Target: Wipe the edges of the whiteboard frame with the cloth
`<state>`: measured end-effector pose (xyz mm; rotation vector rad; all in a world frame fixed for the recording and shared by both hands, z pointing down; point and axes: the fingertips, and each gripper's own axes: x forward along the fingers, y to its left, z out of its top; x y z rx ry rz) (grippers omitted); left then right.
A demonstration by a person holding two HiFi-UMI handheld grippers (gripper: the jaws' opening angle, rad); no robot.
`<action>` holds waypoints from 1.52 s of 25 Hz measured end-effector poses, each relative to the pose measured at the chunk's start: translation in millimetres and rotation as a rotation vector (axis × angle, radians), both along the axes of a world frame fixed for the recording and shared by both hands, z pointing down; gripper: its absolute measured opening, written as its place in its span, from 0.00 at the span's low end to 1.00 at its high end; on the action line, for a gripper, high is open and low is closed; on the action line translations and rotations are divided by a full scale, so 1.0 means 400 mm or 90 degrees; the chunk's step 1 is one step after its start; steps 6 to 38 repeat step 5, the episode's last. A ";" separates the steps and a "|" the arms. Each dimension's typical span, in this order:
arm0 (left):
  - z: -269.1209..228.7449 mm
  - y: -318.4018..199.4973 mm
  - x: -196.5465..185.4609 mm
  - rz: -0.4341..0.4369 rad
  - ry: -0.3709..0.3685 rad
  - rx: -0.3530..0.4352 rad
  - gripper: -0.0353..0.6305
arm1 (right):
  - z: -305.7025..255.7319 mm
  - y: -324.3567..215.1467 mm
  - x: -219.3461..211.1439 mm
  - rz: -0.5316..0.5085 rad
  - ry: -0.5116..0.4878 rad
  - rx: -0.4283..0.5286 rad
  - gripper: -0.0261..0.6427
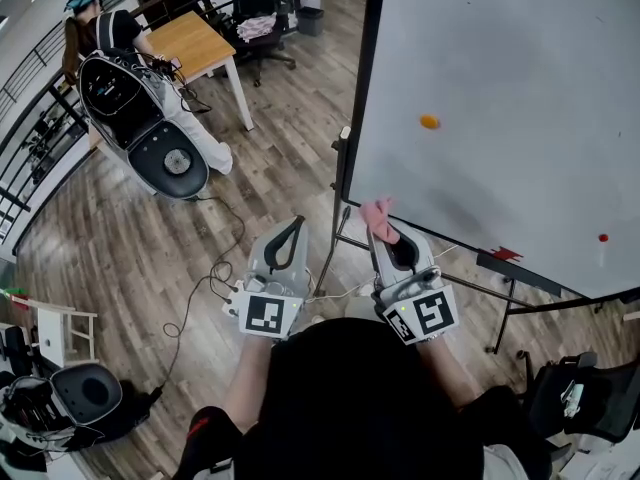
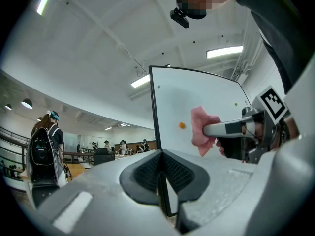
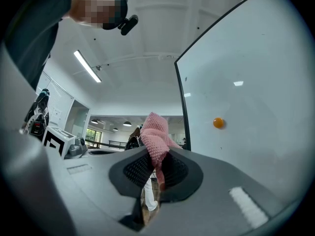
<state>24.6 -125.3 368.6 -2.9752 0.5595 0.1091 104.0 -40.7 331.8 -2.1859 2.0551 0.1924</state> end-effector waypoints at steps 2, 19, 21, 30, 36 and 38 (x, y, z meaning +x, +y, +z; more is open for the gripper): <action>-0.001 0.005 0.003 0.003 -0.001 0.001 0.06 | -0.003 0.005 0.003 0.002 -0.003 0.002 0.08; -0.003 0.013 0.011 0.008 -0.002 0.004 0.06 | -0.006 0.015 0.009 0.007 -0.009 0.003 0.08; -0.003 0.013 0.011 0.008 -0.002 0.004 0.06 | -0.006 0.015 0.009 0.007 -0.009 0.003 0.08; -0.003 0.013 0.011 0.008 -0.002 0.004 0.06 | -0.006 0.015 0.009 0.007 -0.009 0.003 0.08; -0.003 0.013 0.011 0.008 -0.002 0.004 0.06 | -0.006 0.015 0.009 0.007 -0.009 0.003 0.08; -0.003 0.013 0.011 0.008 -0.002 0.004 0.06 | -0.006 0.015 0.009 0.007 -0.009 0.003 0.08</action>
